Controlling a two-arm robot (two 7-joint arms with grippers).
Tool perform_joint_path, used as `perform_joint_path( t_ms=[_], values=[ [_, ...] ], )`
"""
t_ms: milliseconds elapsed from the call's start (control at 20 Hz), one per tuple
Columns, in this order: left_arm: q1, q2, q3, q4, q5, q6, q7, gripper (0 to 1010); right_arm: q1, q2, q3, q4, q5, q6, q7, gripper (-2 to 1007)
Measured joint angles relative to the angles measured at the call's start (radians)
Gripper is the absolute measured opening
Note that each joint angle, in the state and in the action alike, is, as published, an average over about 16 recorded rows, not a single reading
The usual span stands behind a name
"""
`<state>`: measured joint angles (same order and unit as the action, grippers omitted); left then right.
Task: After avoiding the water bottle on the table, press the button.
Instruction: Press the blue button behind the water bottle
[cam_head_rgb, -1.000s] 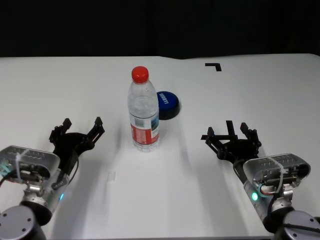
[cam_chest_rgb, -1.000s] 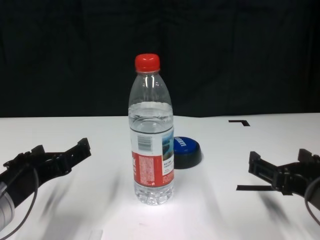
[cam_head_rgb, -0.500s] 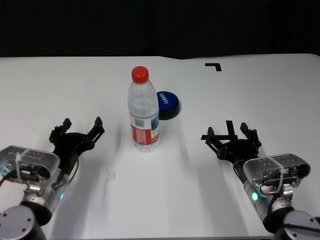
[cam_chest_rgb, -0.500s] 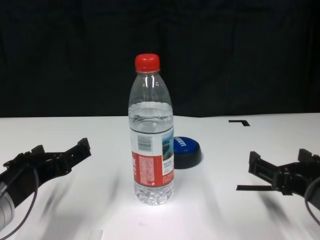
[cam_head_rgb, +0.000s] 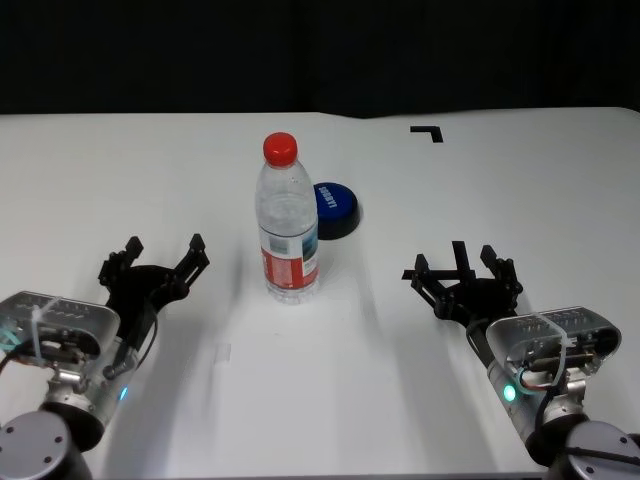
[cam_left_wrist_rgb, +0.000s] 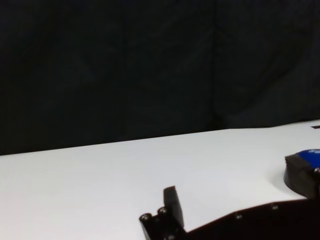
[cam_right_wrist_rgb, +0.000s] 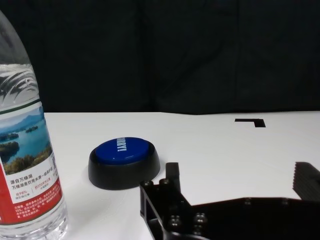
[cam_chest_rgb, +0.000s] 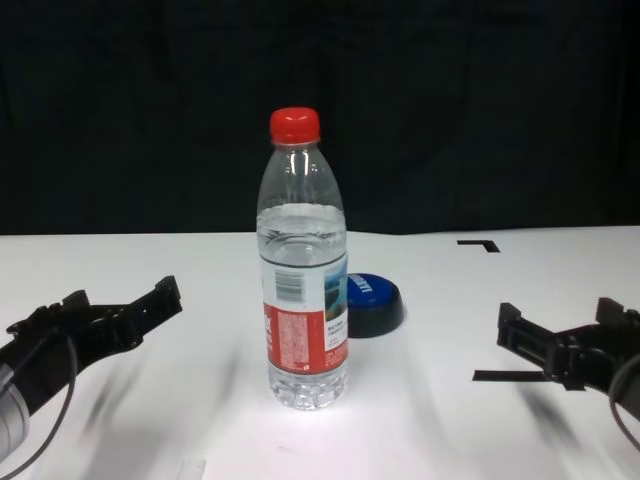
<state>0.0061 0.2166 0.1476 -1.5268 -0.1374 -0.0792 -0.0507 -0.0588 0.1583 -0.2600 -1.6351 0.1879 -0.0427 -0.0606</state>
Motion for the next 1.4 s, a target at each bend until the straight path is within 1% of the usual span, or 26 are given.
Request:
perform_joint_path(
  t_ms=[550,900,1150,1400],
  values=[
    [0.002,-0.003,-0.003,-0.001,0.000,-0.003,-0.002,1003,0.000,0.000,0.000,0.000,0.000,0.000,0.000,1003],
    [0.008,-0.004,-0.020,-0.009,0.006,-0.011,-0.016,1003,0.000,0.000,0.000,0.000,0.000,0.000,0.000,1003],
    [0.012,0.000,-0.037,-0.020,0.014,-0.019,-0.037,1003,0.000,0.000,0.000,0.000,0.000,0.000,0.000,1002],
    [0.013,0.011,-0.048,-0.033,0.018,-0.034,-0.082,1003,0.000,0.000,0.000,0.000,0.000,0.000,0.000,1002]
  ],
)
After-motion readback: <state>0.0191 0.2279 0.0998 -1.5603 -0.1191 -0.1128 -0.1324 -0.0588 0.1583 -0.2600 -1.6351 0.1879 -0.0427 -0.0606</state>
